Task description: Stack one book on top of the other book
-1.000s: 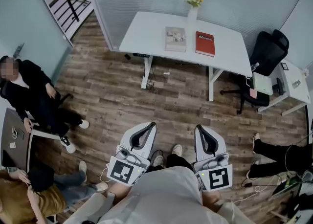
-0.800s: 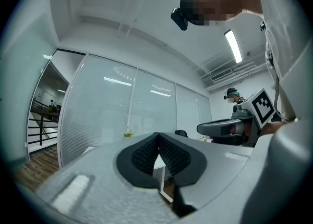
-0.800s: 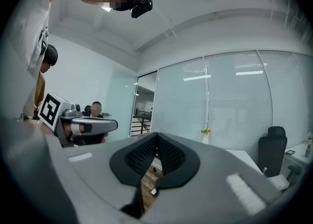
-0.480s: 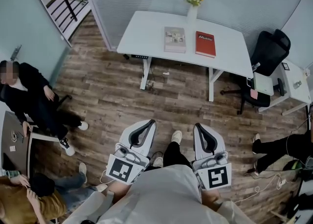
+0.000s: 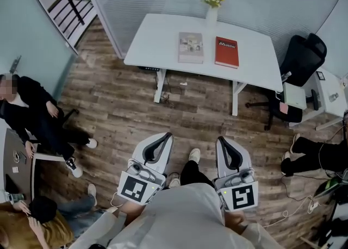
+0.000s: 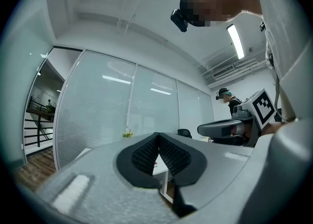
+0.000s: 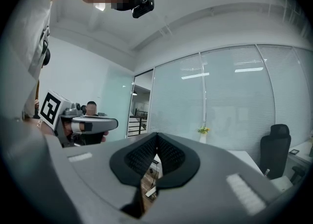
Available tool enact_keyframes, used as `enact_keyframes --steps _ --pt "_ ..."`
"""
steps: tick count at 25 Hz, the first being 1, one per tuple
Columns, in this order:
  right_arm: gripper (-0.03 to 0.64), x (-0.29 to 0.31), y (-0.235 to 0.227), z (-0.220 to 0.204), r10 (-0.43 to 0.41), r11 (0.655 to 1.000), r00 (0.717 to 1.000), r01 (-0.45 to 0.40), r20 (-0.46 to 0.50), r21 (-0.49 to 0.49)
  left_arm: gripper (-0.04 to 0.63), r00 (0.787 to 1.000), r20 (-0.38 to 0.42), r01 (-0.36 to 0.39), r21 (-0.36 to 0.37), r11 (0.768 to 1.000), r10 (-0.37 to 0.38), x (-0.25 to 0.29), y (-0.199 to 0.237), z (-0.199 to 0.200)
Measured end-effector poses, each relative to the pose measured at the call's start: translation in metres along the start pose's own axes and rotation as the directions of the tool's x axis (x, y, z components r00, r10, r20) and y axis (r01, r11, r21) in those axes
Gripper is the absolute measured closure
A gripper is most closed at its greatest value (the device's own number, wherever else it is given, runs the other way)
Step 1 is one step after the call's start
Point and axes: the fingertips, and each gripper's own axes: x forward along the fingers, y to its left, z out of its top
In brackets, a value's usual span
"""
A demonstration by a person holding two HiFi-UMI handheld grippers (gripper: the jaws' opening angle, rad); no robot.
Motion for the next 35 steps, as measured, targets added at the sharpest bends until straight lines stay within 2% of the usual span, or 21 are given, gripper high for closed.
enact_keyframes --steps 11,23,35 --pt "0.612 0.051 -0.075 -0.008 0.031 0.999 1.0 -0.03 -0.008 0.018 0.598 1.0 -0.01 -0.013 0.01 1.0 0.013 0.092 0.014 -0.003" --pt "0.612 0.089 -0.167 -0.017 0.026 0.999 1.0 -0.026 -0.005 0.031 0.597 1.0 -0.008 -0.017 0.025 1.0 0.017 0.191 0.014 -0.005" --pt "0.612 0.115 -0.199 -0.028 0.064 0.997 0.998 -0.064 -0.013 0.039 0.597 0.998 -0.025 -0.051 0.024 0.998 0.052 0.23 0.024 -0.017"
